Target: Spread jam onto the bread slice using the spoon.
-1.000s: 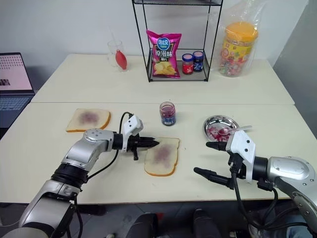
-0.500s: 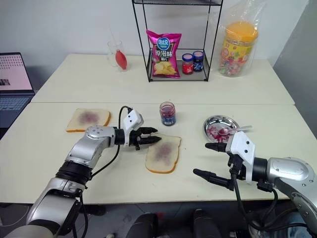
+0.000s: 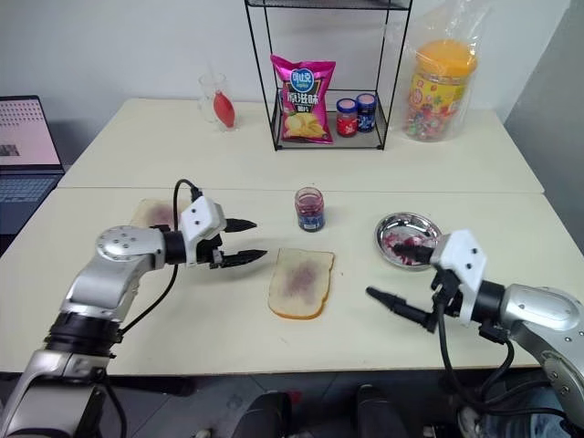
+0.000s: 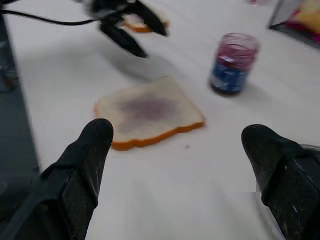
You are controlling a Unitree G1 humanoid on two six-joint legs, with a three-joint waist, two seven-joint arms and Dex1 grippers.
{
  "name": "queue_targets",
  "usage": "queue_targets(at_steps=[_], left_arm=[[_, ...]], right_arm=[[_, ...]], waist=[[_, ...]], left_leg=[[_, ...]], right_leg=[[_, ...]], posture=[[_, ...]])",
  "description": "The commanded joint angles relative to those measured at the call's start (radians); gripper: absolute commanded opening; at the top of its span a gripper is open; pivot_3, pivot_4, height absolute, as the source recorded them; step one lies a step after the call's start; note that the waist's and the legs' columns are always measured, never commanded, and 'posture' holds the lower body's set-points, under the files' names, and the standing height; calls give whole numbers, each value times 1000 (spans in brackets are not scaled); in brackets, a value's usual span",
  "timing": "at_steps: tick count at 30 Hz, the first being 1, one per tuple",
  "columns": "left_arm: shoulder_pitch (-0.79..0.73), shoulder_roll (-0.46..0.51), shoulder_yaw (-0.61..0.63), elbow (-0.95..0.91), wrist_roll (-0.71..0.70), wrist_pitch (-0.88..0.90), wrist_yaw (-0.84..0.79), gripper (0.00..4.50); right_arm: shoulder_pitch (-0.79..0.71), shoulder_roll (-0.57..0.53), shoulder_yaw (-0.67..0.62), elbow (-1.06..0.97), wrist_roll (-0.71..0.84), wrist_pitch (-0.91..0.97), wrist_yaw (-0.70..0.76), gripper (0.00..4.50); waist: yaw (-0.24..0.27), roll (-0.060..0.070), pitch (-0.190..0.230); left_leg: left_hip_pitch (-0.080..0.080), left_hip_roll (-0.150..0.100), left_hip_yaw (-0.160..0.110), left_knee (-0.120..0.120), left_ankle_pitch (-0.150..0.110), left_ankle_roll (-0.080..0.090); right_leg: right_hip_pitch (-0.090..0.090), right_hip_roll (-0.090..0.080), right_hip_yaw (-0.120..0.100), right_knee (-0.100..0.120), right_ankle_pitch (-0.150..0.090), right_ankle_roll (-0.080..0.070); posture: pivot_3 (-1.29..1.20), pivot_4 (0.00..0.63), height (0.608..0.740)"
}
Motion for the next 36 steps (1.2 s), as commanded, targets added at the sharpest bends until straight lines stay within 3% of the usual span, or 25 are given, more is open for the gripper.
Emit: queue_targets(at_steps=[1,3,7,12,18,36], left_arm=[[78,67,48,-208,-94,77,-64,3334],[100,78,53,-260,-106,95,-59,3686],[54,35,-18,-447,-132,170,-15,4443],[17,-27,-65,-464,-139,204,11,4443],[3,-50,-108,-449,-98,166,10,4443],[8,-71,-140,-404,-53,113,10,4443]], right_arm=[[-10,62,-88,53,-89,-56,-139,4500],[-5,78,-108,67,-103,-62,-159,4500],[-98,261,-213,274,-92,-42,-391,4500],[-249,347,-240,470,-78,-39,-488,4500],[-358,407,-285,679,-3,-8,-502,4500],[-478,492,-285,909,106,-1,-457,4500]], waist=[[0,0,0],[0,1,0],[2,-2,-1],[-5,1,-1],[-11,2,-1],[-21,4,-1]], left_leg=[[0,0,0,0,0,0],[1,0,0,0,0,0],[1,1,-1,1,0,0],[2,-1,2,1,0,0],[3,1,1,-2,0,1],[3,1,1,-1,0,1]], right_leg=[[0,0,0,0,0,0],[0,0,0,1,0,0],[1,1,-1,1,0,-1],[2,0,2,1,1,1],[1,2,1,2,0,-1],[1,2,2,2,0,-1]], posture=[[0,150,740],[0,150,740],[0,150,740],[0,150,740],[0,150,740],[0,150,740]])
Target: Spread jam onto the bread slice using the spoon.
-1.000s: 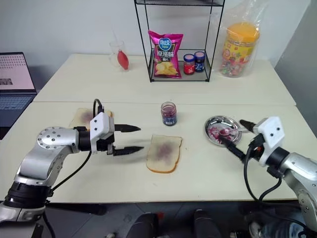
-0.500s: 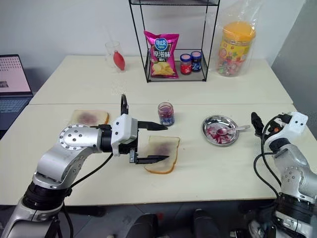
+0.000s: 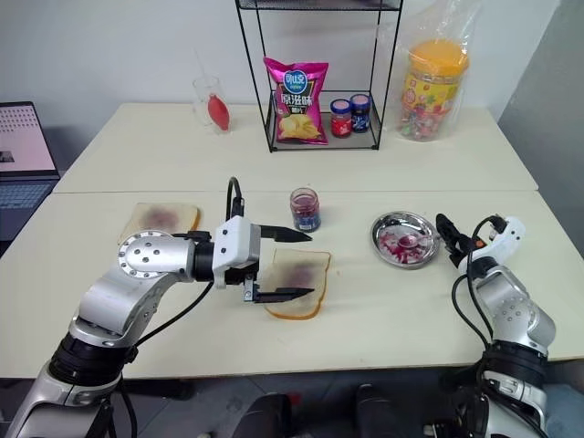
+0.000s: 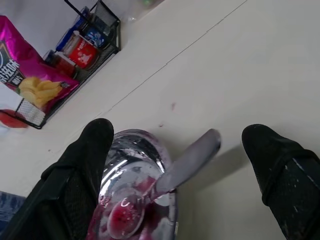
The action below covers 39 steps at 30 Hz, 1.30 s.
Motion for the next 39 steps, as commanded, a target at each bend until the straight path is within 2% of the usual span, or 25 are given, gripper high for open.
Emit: queue_targets(at_steps=[1,3,6,24,33,39], left_arm=[[-11,-2,3,-6,6,-24,0,4443],[-10,-1,3,-4,8,-26,0,4443],[-5,1,6,0,14,-32,0,4500],[5,7,22,41,24,-63,1,4500],[18,17,59,36,4,-40,19,4500],[84,47,214,4,-51,62,112,4500]], right_arm=[[-33,-7,-18,14,18,-36,24,4500],[-36,-5,-20,20,29,-33,29,4500],[-36,-2,-25,23,30,-43,22,3998],[-17,11,-64,8,109,-24,21,27],[14,1,-61,-90,171,12,21,27],[19,-52,-27,-358,233,77,-6,27]], waist=[[0,0,0],[0,0,0],[0,0,0],[-2,1,0],[-2,1,0],[-4,4,2]], left_leg=[[0,0,0,0,0,0],[0,0,0,0,0,0],[0,0,0,0,0,0],[0,0,0,0,0,0],[0,0,0,0,0,0],[-1,0,0,0,0,0]], right_leg=[[0,0,0,0,0,0],[0,0,0,-1,0,0],[0,0,0,0,0,0],[0,0,0,0,0,0],[0,0,0,0,0,0],[-1,0,0,0,0,0]], posture=[[0,150,740],[0,150,740],[0,150,740],[0,150,740],[0,150,740],[0,150,740]])
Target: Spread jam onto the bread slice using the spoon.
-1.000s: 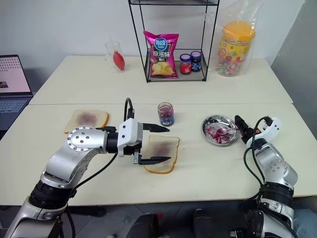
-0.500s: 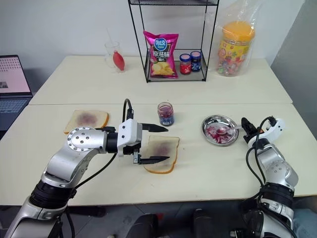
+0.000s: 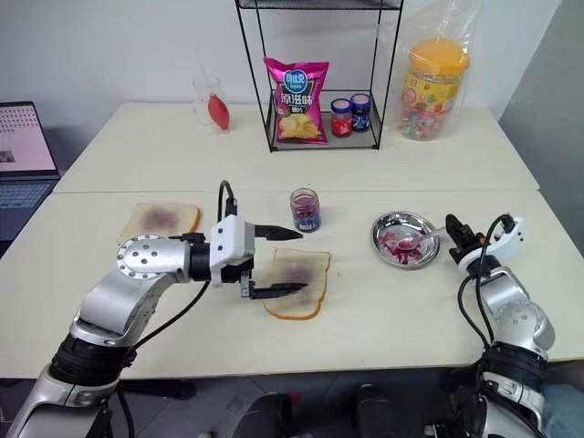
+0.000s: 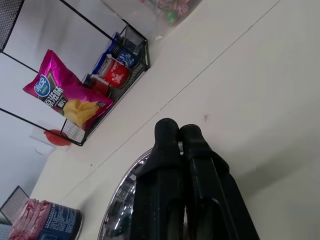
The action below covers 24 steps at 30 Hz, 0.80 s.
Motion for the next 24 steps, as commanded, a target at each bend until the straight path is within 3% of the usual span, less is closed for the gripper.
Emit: queue_targets(at_steps=[1,8,16,24], left_arm=[[59,41,148,-48,-36,54,80,4500],[123,70,253,-8,-18,69,154,4500],[169,73,294,-25,-15,82,223,4500],[181,77,291,-66,-31,124,251,4500]], right_arm=[[-51,-58,11,-254,101,51,-32,27],[-294,-65,219,-314,39,76,-53,27],[-521,23,464,-78,-182,-52,54,27],[-587,83,590,122,-376,-241,199,27]], waist=[[-2,1,1],[-11,4,1],[4,3,0],[5,3,0]], left_leg=[[0,0,0,0,0,0],[0,1,-1,0,0,0],[-4,1,-1,-1,0,0],[-4,0,-1,-1,0,0]], right_leg=[[0,0,0,0,0,0],[-1,1,-1,0,0,0],[-4,0,-2,-1,0,-2],[-5,-1,-2,0,1,-3]], posture=[[0,150,740],[0,150,740],[0,150,740],[0,150,740]])
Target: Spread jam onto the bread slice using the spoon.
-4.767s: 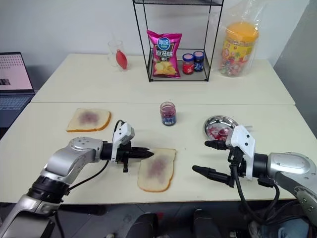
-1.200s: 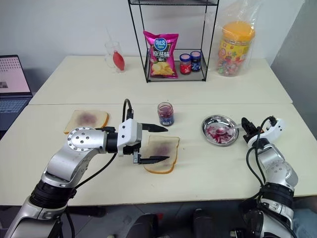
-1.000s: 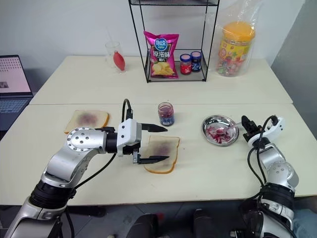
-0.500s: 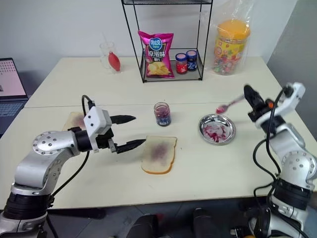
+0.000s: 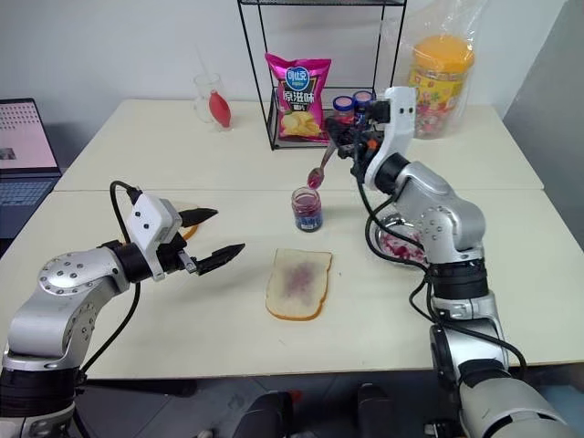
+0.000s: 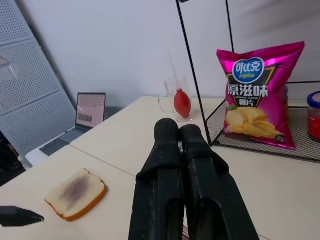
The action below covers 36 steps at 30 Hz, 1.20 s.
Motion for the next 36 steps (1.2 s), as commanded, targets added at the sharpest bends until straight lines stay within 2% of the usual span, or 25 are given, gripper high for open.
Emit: queue_targets(at_steps=[1,16,31,36], left_arm=[[2,15,22,-70,-18,25,18,4500],[5,3,27,-56,-29,34,33,4500],[6,17,28,-24,-21,5,22,4500],[1,12,13,-22,-15,-5,20,4500]], right_arm=[[-62,25,65,83,-115,-154,98,27],[-123,109,129,411,-359,-465,219,27],[-122,153,138,521,-473,-488,196,27],[-120,190,78,524,-405,-335,188,27]], waist=[[-3,0,0],[-9,0,0],[-10,0,0],[-10,0,0]], left_leg=[[0,0,0,0,0,0],[1,1,0,0,0,0],[1,1,0,0,0,0],[1,1,0,0,0,0]], right_leg=[[0,0,0,0,0,0],[0,1,0,1,1,-2],[0,1,0,1,1,-2],[0,1,0,1,1,-2]], posture=[[0,150,740],[0,150,740],[0,150,740],[0,150,740]])
